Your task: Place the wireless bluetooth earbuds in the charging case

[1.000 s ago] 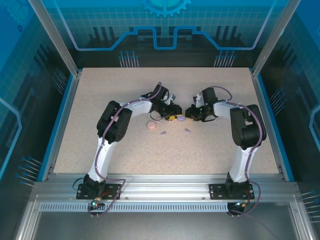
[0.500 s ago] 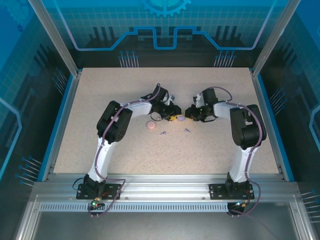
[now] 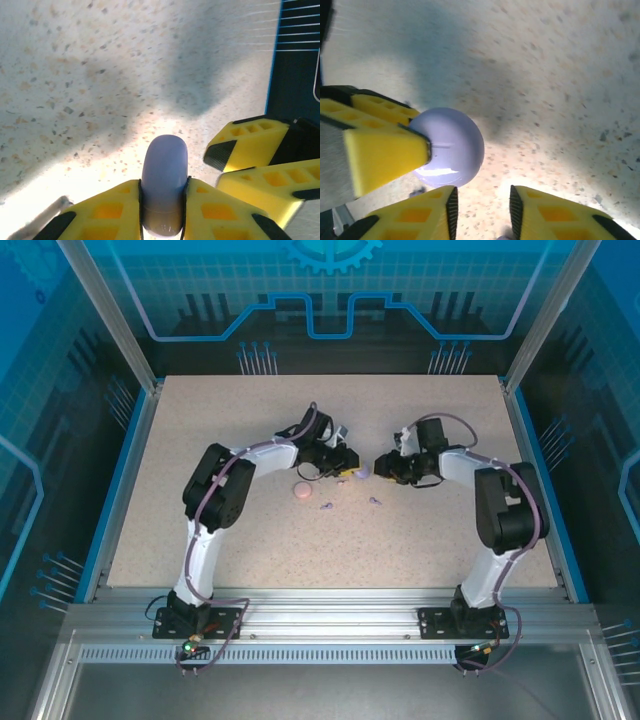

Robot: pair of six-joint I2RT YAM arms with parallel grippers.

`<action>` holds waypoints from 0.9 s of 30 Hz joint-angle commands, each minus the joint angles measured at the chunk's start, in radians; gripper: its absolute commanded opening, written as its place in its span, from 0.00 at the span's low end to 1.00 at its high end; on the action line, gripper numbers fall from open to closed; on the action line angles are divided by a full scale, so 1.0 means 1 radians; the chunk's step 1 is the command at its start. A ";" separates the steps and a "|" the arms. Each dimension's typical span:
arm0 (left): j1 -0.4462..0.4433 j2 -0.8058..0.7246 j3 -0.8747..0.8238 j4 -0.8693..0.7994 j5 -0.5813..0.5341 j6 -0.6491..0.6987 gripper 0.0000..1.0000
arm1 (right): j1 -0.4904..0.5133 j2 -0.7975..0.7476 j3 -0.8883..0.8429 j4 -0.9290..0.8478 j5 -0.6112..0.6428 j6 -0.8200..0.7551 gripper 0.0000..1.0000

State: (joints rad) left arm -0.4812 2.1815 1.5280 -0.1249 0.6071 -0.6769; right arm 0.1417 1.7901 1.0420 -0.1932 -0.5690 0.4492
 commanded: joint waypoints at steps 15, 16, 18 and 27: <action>0.089 -0.387 -0.153 0.013 0.245 0.366 0.12 | -0.023 -0.202 0.056 -0.016 -0.453 -0.226 0.52; 0.089 -0.402 -0.163 0.023 0.260 0.376 0.12 | -0.017 -0.204 0.069 -0.029 -0.470 -0.239 0.52; 0.087 -0.431 -0.178 0.033 0.277 0.392 0.12 | -0.009 -0.210 0.080 -0.028 -0.510 -0.243 0.52; 0.066 -0.484 -0.201 0.033 0.348 0.450 0.11 | 0.038 -0.228 0.137 -0.074 -0.579 -0.297 0.53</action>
State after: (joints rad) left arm -0.4034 1.7374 1.3418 -0.1131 0.8944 -0.2798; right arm 0.1604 1.5772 1.1408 -0.2195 -1.0870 0.1963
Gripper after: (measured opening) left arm 0.195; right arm 0.528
